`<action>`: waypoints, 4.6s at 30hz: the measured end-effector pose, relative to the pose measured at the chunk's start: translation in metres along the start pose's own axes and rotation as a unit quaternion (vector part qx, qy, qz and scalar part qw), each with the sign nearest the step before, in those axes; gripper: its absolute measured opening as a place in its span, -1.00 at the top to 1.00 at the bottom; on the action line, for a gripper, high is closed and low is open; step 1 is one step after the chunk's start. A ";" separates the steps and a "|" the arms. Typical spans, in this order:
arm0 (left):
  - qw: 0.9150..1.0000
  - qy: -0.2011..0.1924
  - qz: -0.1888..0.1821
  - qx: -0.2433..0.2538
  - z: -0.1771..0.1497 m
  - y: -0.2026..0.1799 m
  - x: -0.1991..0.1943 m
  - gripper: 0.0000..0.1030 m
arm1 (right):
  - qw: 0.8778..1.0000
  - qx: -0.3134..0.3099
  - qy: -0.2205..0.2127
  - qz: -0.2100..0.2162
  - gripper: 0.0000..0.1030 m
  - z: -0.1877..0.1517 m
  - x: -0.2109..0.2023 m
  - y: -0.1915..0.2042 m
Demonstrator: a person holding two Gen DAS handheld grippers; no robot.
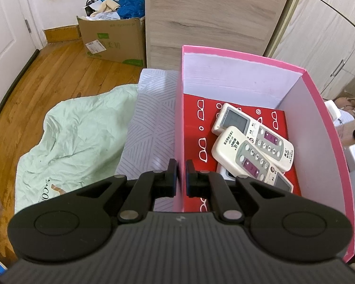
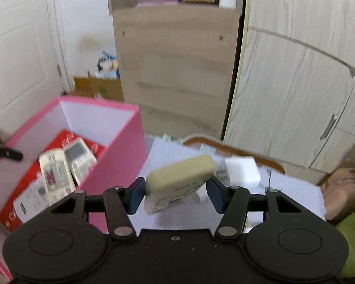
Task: Organize rigid objects
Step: 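Carry the TCL remote over the pink box with the right tool, then lower the TCL remote into the box and open the right tool, then move the right tool to the keys and grasp them, then carry the keys over the pink box with the right tool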
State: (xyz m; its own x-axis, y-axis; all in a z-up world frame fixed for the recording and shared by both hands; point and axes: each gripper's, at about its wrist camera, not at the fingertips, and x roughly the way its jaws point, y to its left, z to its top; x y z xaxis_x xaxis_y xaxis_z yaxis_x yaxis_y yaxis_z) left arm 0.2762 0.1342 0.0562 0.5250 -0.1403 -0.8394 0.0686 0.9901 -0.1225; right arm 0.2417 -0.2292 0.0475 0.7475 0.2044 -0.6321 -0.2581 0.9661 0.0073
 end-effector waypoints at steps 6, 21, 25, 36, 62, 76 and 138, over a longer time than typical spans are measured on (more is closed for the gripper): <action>1.000 0.000 -0.001 -0.005 0.000 0.000 0.000 0.88 | 0.999 -0.004 -0.043 0.009 -0.19 0.012 -0.023 0.009; 1.000 -0.002 0.004 0.016 -0.003 -0.006 -0.003 0.88 | 0.989 -0.054 -0.039 0.129 -0.19 0.028 -0.071 0.069; 1.000 -0.004 0.007 0.020 -0.003 -0.007 -0.004 0.88 | 0.987 -0.091 -0.025 0.130 -0.19 0.024 -0.066 0.087; 0.999 0.000 -0.004 0.031 -0.005 -0.003 -0.008 0.88 | 0.974 -0.161 0.036 0.154 -0.20 0.009 -0.043 0.120; 1.000 0.006 -0.022 0.015 -0.005 0.004 -0.005 0.88 | 0.940 -0.271 0.098 0.182 -0.19 0.010 0.031 0.195; 1.000 0.004 -0.024 0.015 -0.007 0.005 -0.005 0.88 | 0.929 -0.309 0.120 0.165 -0.18 0.001 0.038 0.193; 1.000 -0.012 0.027 -0.002 0.031 -0.015 0.025 0.95 | 0.977 -0.083 0.150 0.130 0.81 -0.080 0.002 -0.030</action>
State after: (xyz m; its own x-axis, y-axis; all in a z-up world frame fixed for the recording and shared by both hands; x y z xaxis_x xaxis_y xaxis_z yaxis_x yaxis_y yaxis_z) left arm 0.3144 0.1159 0.0530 0.5484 -0.0862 -0.8318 0.0366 0.9962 -0.0792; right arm 0.2017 -0.2704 -0.0158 0.4369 0.3597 -0.8245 -0.5292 0.8440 0.0877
